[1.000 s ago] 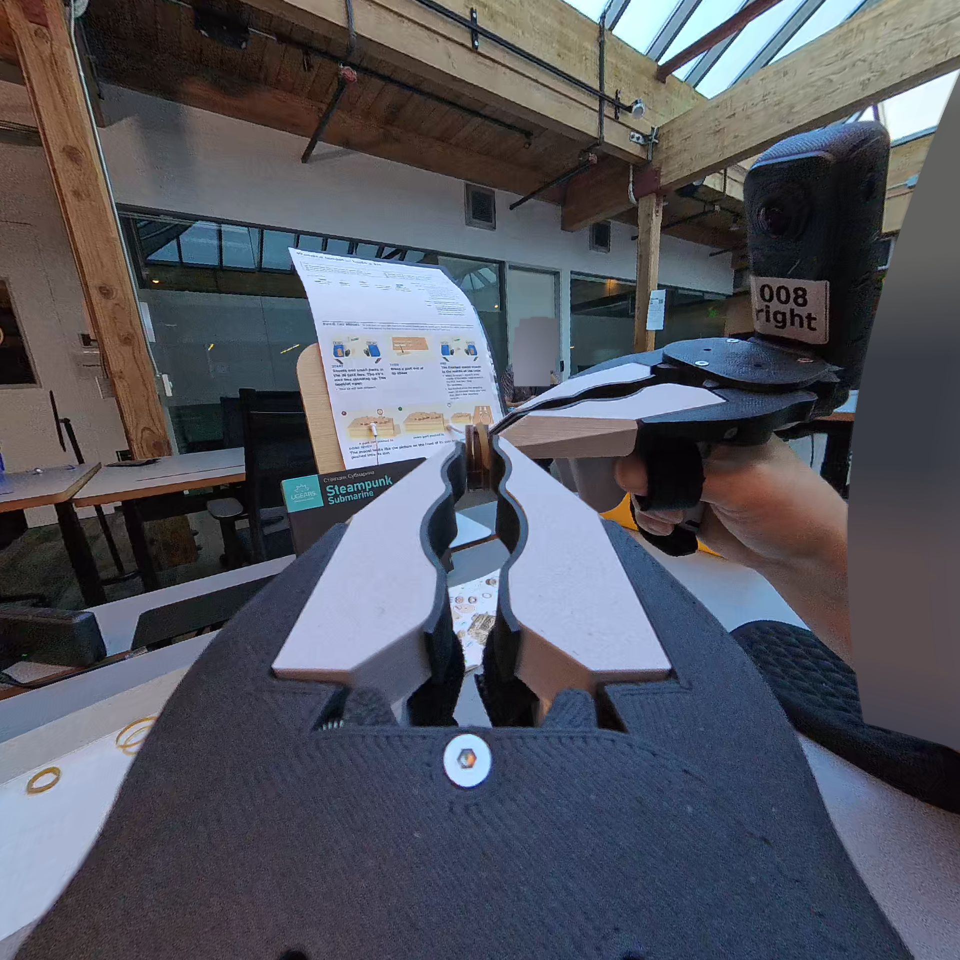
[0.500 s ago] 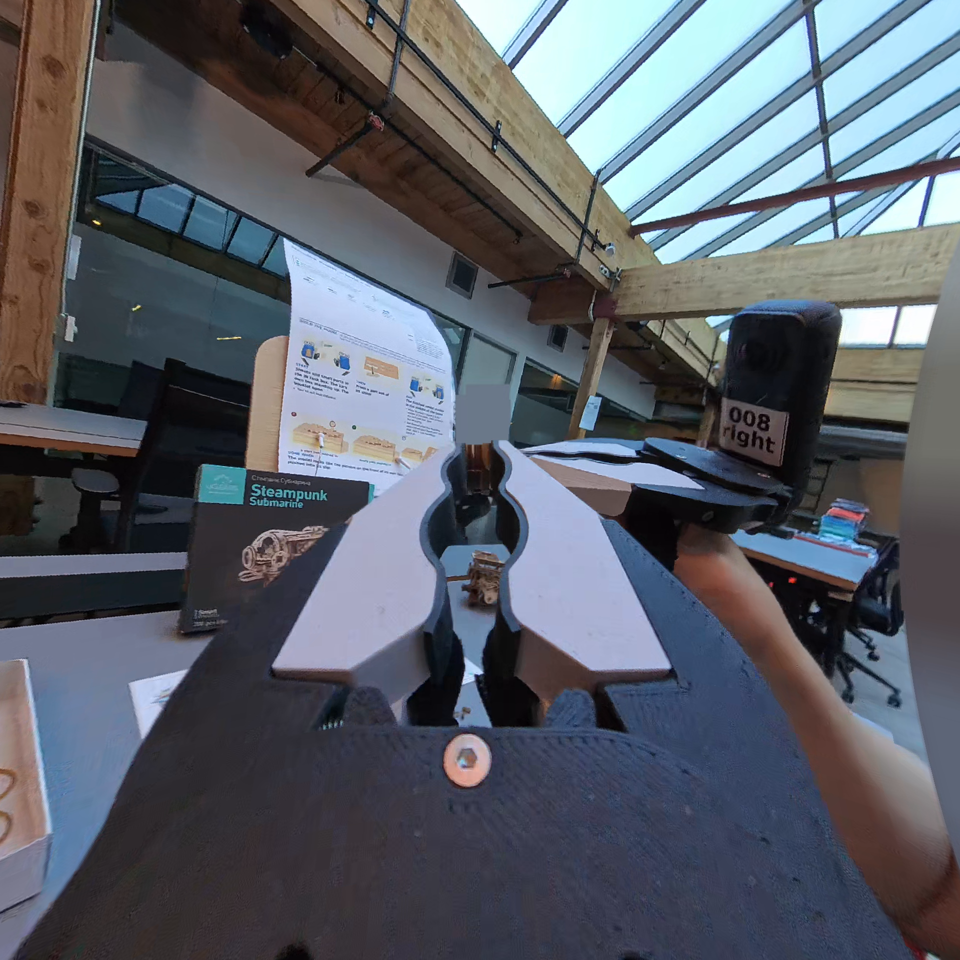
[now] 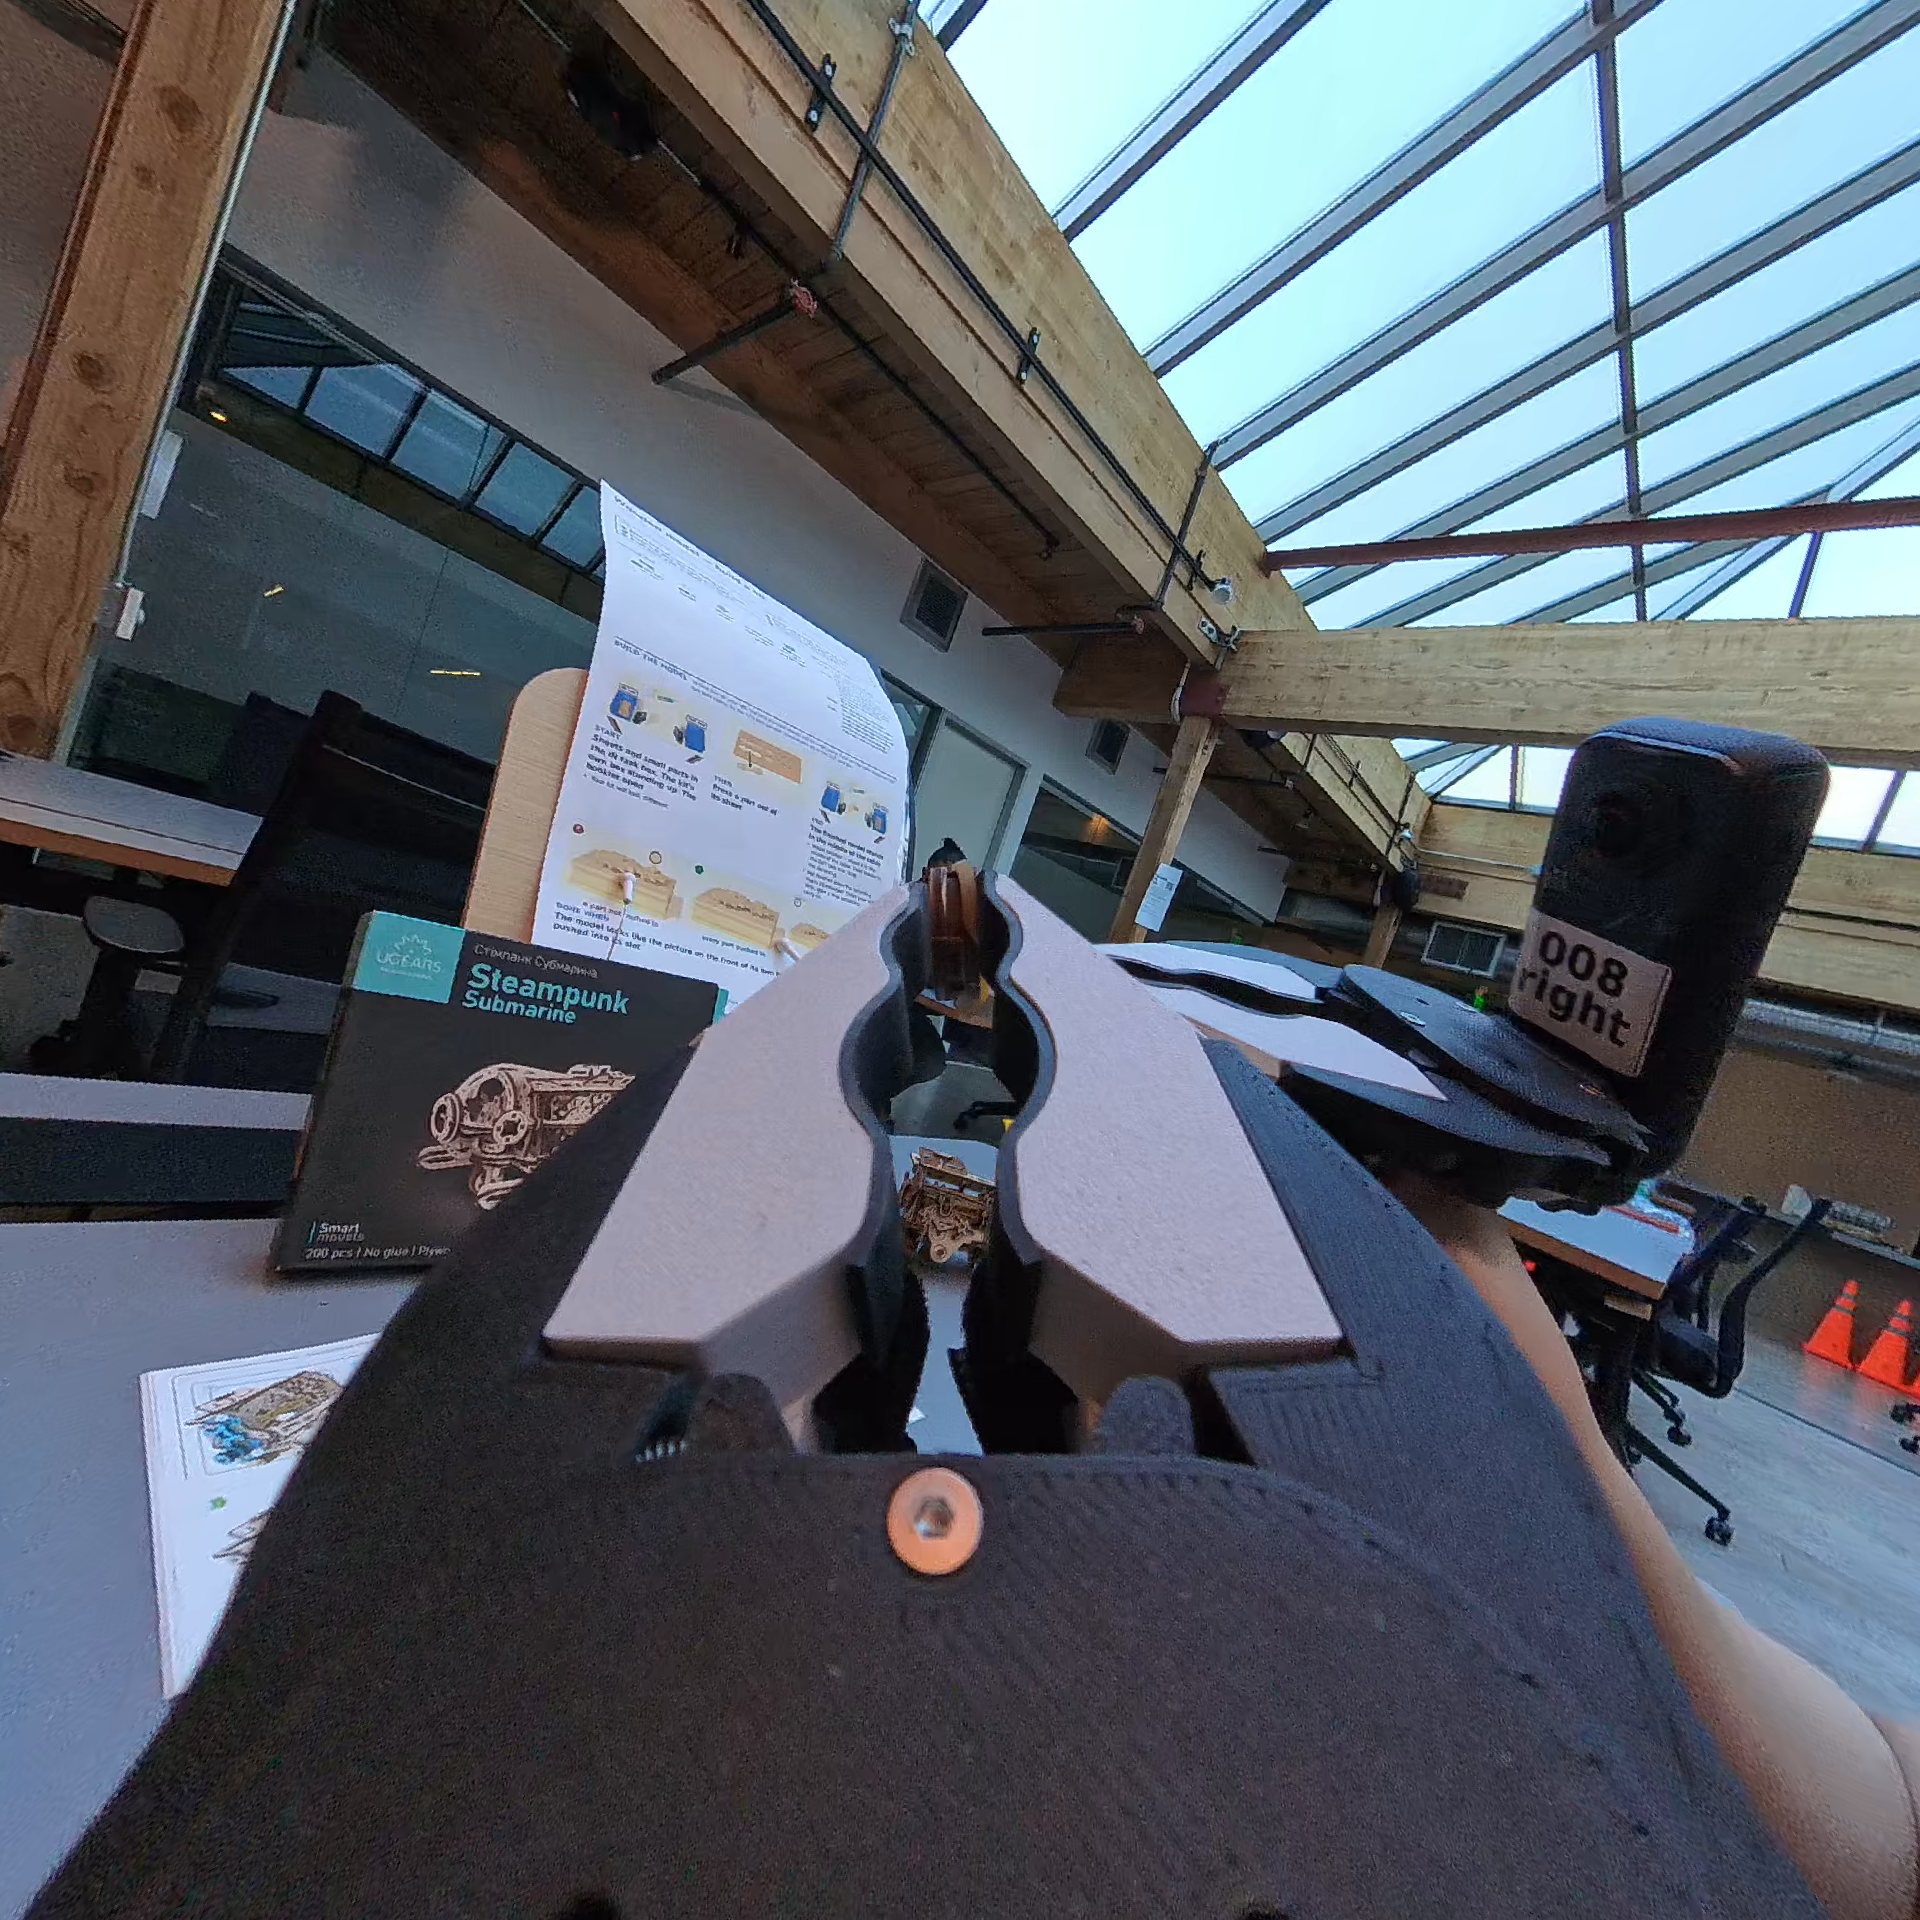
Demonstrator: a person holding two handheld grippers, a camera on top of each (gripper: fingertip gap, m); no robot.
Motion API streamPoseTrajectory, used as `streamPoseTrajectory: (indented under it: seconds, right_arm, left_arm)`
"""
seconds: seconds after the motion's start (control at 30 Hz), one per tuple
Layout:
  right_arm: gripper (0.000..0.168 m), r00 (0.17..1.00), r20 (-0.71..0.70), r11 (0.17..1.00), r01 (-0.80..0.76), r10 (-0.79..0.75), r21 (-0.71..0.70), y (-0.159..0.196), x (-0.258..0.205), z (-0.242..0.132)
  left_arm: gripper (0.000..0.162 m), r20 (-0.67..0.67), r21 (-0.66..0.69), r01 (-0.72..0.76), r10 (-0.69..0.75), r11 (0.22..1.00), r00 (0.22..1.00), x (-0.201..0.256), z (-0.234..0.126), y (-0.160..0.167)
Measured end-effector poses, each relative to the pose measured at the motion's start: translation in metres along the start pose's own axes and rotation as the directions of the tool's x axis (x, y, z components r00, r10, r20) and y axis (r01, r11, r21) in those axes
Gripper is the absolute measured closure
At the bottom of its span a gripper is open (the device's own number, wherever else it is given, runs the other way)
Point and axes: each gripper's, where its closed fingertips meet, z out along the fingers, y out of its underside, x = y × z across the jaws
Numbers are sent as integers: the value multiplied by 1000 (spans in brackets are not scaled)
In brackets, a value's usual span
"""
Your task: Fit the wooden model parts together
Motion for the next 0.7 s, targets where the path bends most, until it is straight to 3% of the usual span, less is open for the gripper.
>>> streamPoseTrajectory:
  seconds: [0.03, 0.2, 0.5, 0.7]
  right_arm:
    - [168, 1000, -11, 1000, 13, -13, 1, 0, 0, 0]
    - [168, 996, 30, 995, -81, 80, 49, -1, 4, -2]
    - [168, 1000, -6, 999, 25, -25, 36, 2, 7, -2]
    - [168, 996, -28, 995, 83, -82, 55, -3, 5, -3]
  left_arm:
    - [156, -1, 3, 5, -5, 1000, 1000, 0, 1, 0]
    - [156, -1, -4, -20, 20, 1000, 1000, 2, 4, 1]
    - [155, -31, -151, -4, -1, 989, 1000, 1, 8, 7]
    - [155, -51, -178, -13, 4, 984, 999, 5, 7, 4]
